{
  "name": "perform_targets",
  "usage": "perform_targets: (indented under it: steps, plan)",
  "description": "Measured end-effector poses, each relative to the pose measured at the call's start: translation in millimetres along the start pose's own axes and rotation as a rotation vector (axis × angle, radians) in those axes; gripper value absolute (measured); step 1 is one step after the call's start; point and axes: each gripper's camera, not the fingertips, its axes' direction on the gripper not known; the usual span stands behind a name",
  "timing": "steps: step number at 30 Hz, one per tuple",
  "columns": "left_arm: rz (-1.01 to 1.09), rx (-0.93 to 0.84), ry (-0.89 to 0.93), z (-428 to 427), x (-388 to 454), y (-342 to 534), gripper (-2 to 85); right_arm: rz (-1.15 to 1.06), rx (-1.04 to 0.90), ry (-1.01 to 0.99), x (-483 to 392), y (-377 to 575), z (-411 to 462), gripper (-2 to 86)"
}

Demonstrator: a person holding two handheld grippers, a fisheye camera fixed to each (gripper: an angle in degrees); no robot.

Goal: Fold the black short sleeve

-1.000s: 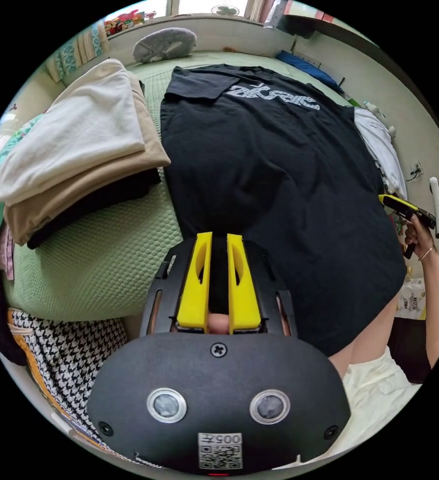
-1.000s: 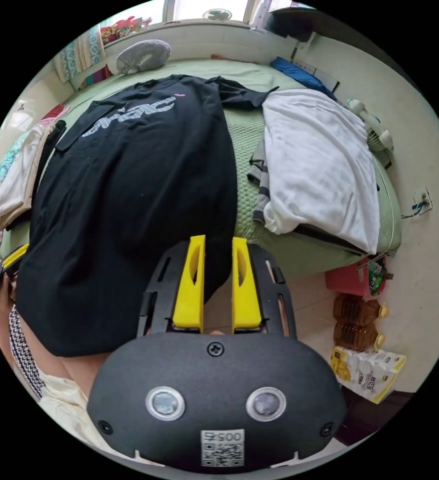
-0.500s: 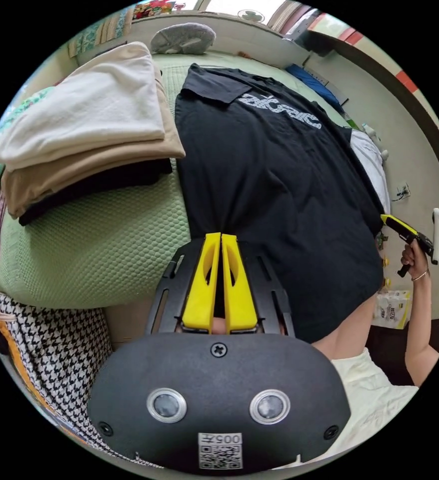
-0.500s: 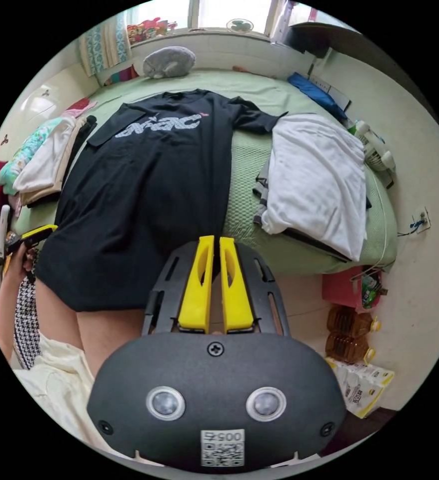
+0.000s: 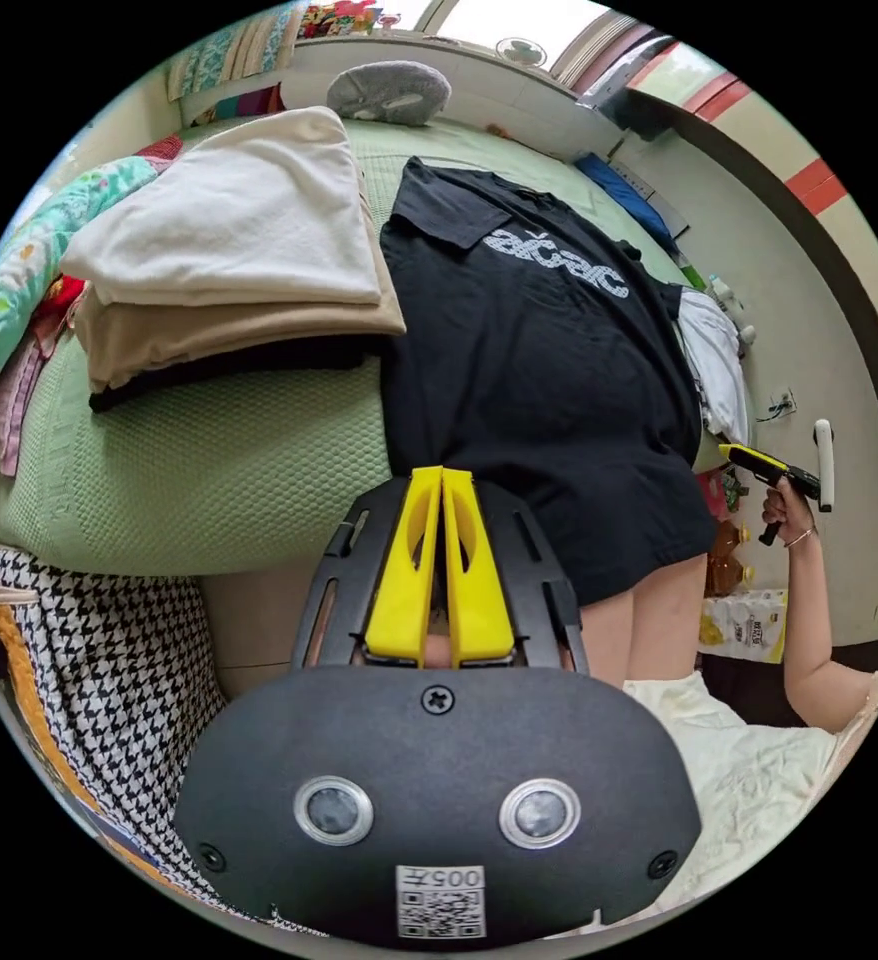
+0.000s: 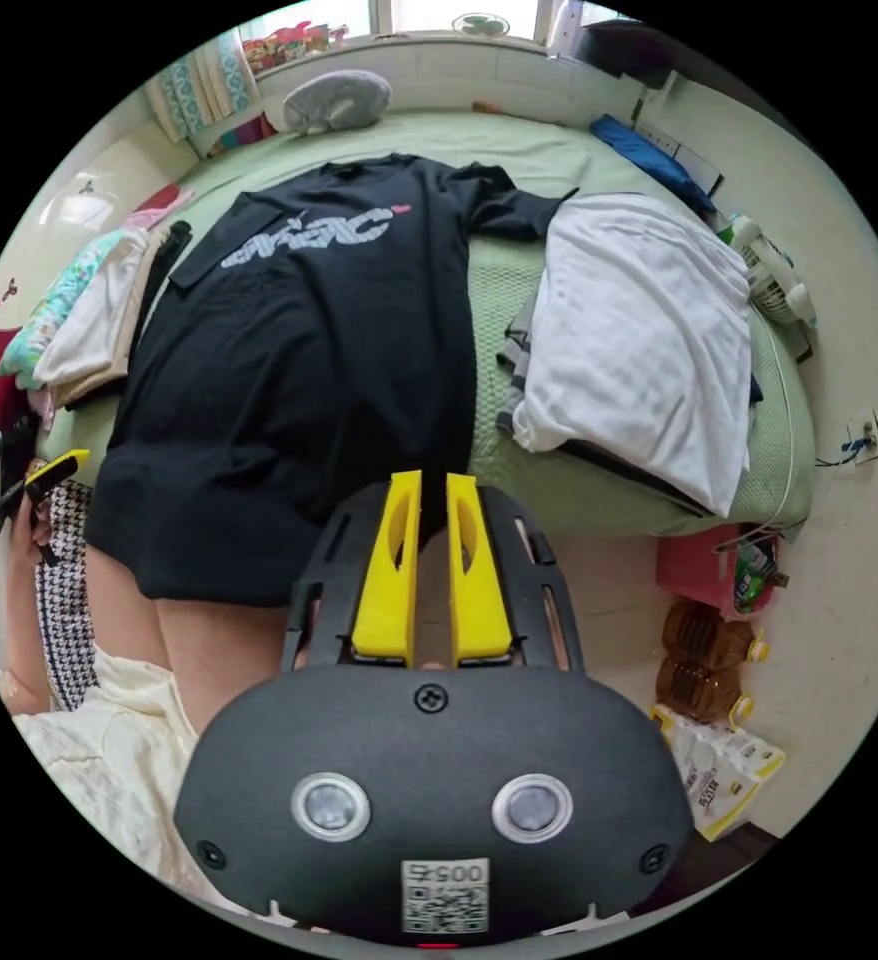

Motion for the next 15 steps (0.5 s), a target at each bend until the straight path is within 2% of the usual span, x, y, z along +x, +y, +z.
perform_targets:
  steps: [2, 7, 10, 12, 15]
  plan:
    - [0.020, 0.055, -0.031, -8, 5, -13, 0.7, -0.003, 0.066, 0.014, -7, -12, -6, 0.7]
    - [0.111, 0.199, -0.036, -7, 26, -70, 4.2, 0.012, 0.076, -0.040, -46, -53, 7, 0.9]
    - [0.142, 0.284, -0.021, 2, 36, -112, 5.3, 0.079, 0.023, -0.132, -78, -73, 28, -0.5]
    - [0.162, 0.271, -0.034, 13, 40, -139, 6.2, 0.067, -0.019, -0.187, -99, -81, 40, -0.8]
    - [0.187, 0.268, -0.174, 32, 44, -175, 7.3, 0.040, -0.084, -0.185, -125, -83, 59, -0.9]
